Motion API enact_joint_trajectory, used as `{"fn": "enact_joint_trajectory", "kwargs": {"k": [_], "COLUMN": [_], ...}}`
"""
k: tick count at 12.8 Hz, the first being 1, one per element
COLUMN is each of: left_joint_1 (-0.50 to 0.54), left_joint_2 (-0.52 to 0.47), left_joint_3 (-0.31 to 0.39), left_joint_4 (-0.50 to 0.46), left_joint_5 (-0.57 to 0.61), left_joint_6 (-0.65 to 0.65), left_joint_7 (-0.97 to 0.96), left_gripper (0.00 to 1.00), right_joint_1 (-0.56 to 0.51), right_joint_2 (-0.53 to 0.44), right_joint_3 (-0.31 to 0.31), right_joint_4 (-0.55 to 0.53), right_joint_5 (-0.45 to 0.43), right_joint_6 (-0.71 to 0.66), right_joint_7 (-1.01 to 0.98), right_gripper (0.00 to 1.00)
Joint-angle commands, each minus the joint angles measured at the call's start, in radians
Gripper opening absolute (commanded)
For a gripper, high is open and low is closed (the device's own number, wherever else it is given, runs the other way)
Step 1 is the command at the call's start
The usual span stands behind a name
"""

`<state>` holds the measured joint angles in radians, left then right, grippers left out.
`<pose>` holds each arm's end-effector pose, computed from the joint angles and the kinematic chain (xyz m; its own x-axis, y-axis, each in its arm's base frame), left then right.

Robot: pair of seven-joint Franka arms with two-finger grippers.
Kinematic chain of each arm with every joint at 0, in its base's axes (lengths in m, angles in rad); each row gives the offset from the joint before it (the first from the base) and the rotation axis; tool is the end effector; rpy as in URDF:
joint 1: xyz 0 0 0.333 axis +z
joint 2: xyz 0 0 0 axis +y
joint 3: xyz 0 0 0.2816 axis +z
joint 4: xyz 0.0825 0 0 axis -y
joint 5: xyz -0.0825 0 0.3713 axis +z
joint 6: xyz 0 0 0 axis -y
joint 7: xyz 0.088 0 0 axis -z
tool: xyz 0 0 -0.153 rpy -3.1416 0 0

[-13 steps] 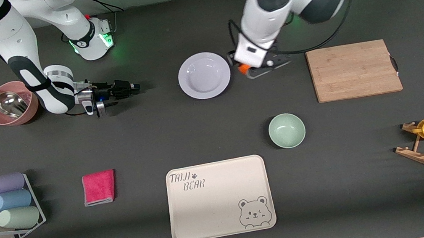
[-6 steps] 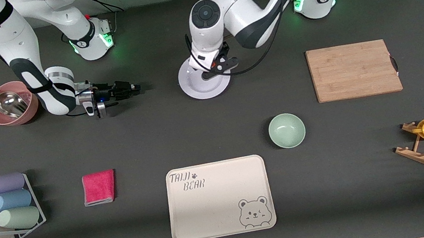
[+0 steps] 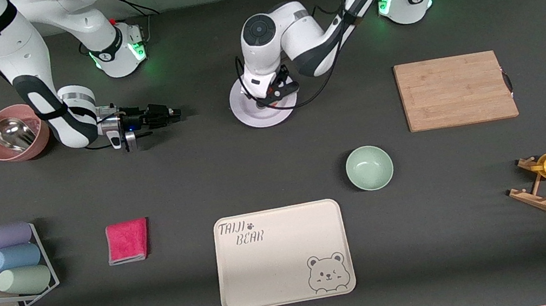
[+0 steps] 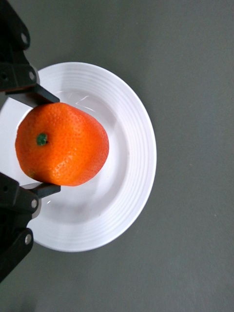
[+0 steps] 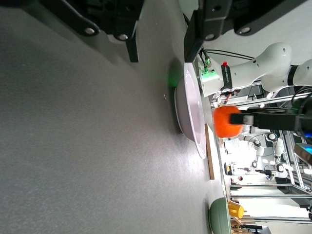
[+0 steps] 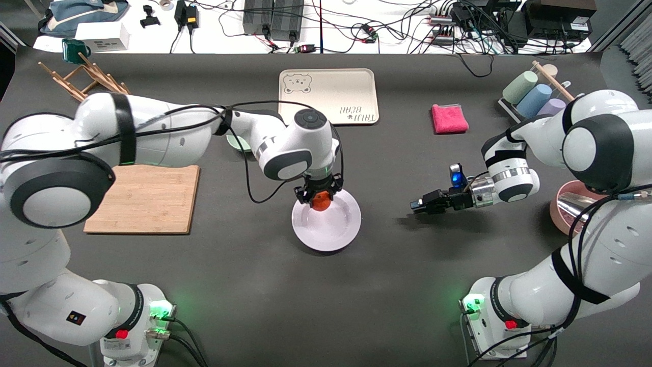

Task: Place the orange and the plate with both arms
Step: 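Carry the orange with the left gripper and lower it onto the plate, then open the left gripper and withdraw it toward the cutting board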

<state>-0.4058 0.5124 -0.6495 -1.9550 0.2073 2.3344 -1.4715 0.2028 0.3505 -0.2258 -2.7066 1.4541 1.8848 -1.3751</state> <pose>0.2959 -0.5109 0.1933 0.9351 0.3193 -0.1540 0.3243 -0.9459 0.0078 0.2881 0.0947 0.0686 0.9946 0.0376 -0.0972 -0.0746 -0.3944 -0.9159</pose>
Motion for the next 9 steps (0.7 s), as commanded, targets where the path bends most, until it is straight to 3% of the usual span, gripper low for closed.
{"fn": "enact_joint_trajectory", "kwargs": {"k": [1, 5, 6, 7, 9], "left_joint_1": [-0.037, -0.054, -0.054, -0.056, -0.050], "left_joint_2": [0.052, 0.081, 0.081, 0.080, 0.072], "left_joint_3": [0.022, 0.024, 0.024, 0.024, 0.024], "left_joint_4": [0.010, 0.014, 0.015, 0.015, 0.015], "left_joint_5": [0.095, 0.110, 0.110, 0.110, 0.109], "left_joint_6": [0.045, 0.066, 0.066, 0.059, 0.046], "left_joint_7": [-0.094, -0.127, -0.130, -0.132, -0.133], "left_gripper": [0.00, 0.00, 0.45, 0.99, 1.00], "right_joint_1": [0.009, 0.010, 0.010, 0.010, 0.010], "right_joint_2": [0.024, 0.025, 0.025, 0.027, 0.027], "right_joint_3": [0.000, 0.002, 0.002, 0.002, 0.002], "right_joint_4": [0.008, 0.008, 0.008, 0.008, 0.008], "right_joint_5": [0.023, 0.025, 0.023, 0.025, 0.025], "right_joint_6": [-0.007, -0.007, -0.007, -0.007, -0.007], "right_joint_7": [-0.028, -0.028, -0.028, -0.028, -0.028], "right_gripper": [0.45, 0.45, 0.45, 0.45, 0.45]}}
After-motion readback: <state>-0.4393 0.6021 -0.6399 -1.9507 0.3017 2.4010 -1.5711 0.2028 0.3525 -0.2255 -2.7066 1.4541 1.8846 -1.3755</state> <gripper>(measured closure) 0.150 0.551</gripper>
